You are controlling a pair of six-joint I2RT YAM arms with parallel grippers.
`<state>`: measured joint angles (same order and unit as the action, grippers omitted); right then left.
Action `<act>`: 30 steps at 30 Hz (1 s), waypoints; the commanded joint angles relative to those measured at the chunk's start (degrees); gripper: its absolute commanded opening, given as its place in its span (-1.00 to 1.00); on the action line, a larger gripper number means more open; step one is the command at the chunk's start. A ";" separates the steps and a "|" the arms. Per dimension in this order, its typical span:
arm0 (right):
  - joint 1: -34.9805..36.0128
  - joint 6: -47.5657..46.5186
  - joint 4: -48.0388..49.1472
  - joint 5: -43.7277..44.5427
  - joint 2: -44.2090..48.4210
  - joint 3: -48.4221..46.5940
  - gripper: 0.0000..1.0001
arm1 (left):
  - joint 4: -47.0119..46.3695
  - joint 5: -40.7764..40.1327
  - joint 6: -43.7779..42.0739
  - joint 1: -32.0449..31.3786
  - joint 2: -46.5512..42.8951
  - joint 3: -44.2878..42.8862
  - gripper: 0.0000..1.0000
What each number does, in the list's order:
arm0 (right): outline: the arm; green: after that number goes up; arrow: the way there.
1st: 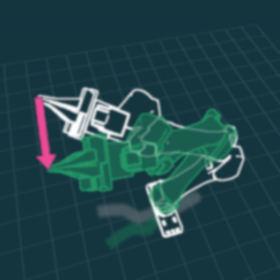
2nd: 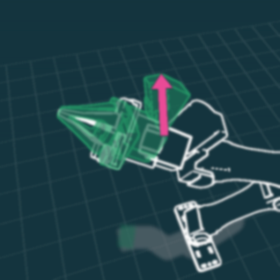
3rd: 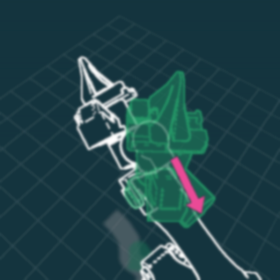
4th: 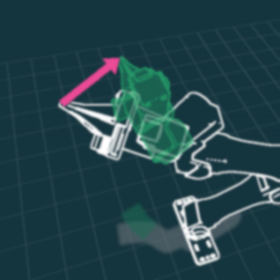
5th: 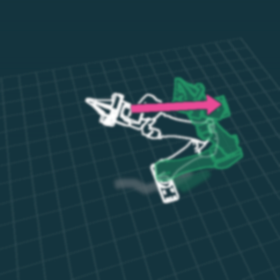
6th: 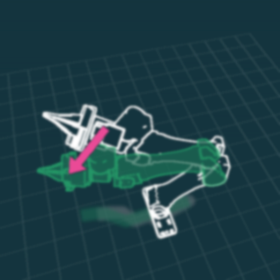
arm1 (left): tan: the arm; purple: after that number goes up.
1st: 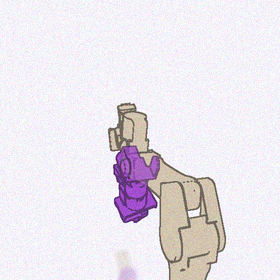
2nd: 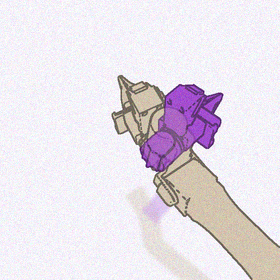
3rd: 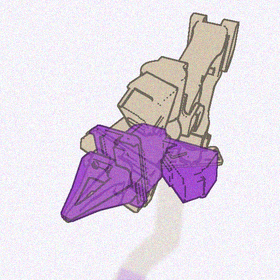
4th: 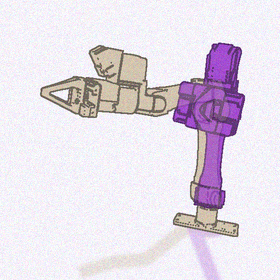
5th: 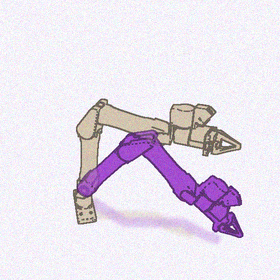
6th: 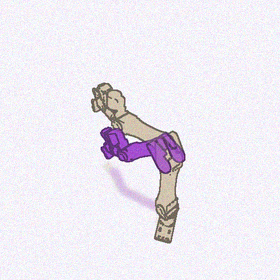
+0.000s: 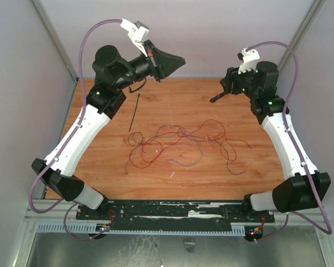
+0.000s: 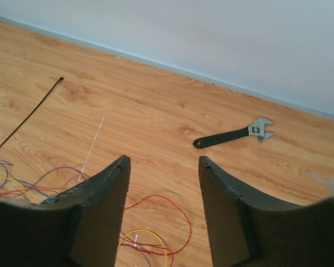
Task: Zip-tie the wires
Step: Place the cable at the center of the board.
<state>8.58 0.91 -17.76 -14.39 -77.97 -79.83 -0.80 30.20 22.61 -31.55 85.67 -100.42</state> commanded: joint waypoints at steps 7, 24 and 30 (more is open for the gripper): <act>-0.96 -1.33 -1.51 3.37 5.85 1.94 0.44 | 0.73 -2.30 0.07 -0.27 0.98 -7.15 -1.00; 1.10 10.53 17.26 -22.50 13.60 37.85 0.54 | 0.80 -2.45 -0.26 -0.27 0.80 -9.62 -1.00; 4.99 11.10 27.24 -27.01 12.75 45.47 0.54 | 0.80 -2.60 -0.70 -0.28 -0.30 -9.35 -1.00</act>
<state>10.98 10.57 -1.96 -35.88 -66.17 -37.04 0.30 28.05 22.79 -31.64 87.15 -108.12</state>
